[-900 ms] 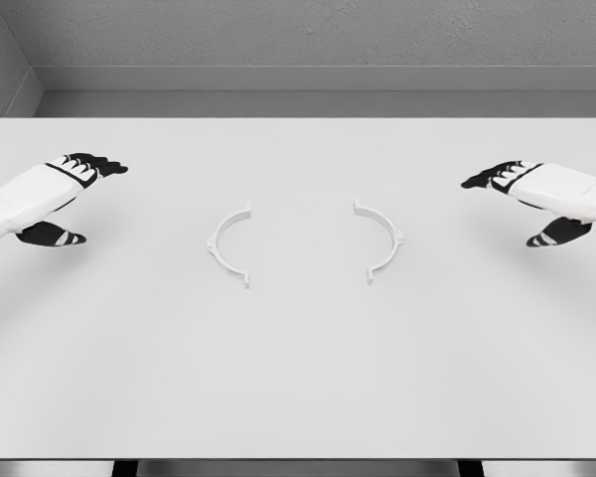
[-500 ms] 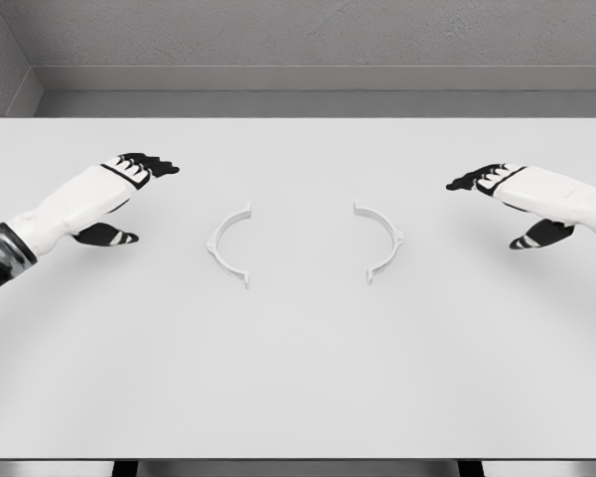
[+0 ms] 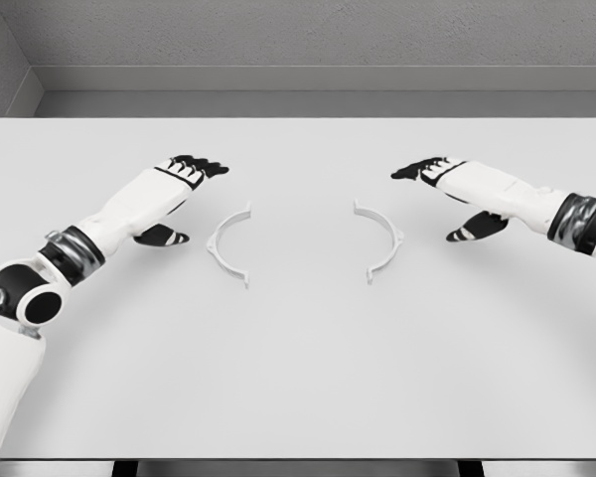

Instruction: Assemble PVC drainage pipe clamps

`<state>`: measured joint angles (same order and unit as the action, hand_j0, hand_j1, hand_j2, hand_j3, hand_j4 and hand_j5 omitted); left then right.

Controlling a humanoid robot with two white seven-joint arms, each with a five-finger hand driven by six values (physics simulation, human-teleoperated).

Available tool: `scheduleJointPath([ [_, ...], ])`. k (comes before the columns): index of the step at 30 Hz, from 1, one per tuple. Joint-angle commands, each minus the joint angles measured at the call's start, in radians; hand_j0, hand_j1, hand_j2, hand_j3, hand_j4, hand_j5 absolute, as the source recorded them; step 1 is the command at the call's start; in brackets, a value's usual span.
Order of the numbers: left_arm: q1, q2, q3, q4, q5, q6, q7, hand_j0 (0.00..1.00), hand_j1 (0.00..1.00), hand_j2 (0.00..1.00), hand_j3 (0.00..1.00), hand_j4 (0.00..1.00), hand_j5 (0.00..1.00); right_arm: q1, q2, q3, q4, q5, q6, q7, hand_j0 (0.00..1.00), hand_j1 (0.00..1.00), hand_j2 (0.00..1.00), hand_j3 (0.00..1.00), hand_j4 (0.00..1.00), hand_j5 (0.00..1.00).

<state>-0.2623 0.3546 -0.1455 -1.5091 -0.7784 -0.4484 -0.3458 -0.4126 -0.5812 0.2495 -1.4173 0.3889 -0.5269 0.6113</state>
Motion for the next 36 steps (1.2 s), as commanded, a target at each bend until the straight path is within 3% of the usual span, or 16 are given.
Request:
scheduleJointPath([
  [1,0.000,-0.003,-0.005,0.003,-0.002,0.034,0.001,1.00,1.00,1.00,1.00,1.00,1.00,0.000,0.021,0.002,0.028,0.013,0.002,0.000,1.00,1.00,1.00,1.00,1.00,1.00],
  [4,-0.006,-0.006,-0.045,0.003,-0.002,0.082,0.001,1.00,1.00,1.00,1.00,1.00,1.00,0.002,0.038,0.004,0.028,0.016,0.002,0.000,1.00,1.00,1.00,1.00,1.00,1.00],
  [20,-0.029,-0.039,-0.046,0.064,-0.021,0.089,0.001,1.00,1.00,1.00,1.00,1.00,1.00,-0.069,0.126,0.001,0.182,0.057,0.001,0.000,1.00,1.00,1.00,1.00,1.00,1.00],
  [36,-0.038,-0.066,-0.052,0.089,-0.028,0.089,0.001,1.00,1.00,1.00,1.00,1.00,1.00,-0.077,0.176,0.004,0.196,0.073,0.001,0.000,1.00,1.00,1.00,1.00,1.00,1.00],
])
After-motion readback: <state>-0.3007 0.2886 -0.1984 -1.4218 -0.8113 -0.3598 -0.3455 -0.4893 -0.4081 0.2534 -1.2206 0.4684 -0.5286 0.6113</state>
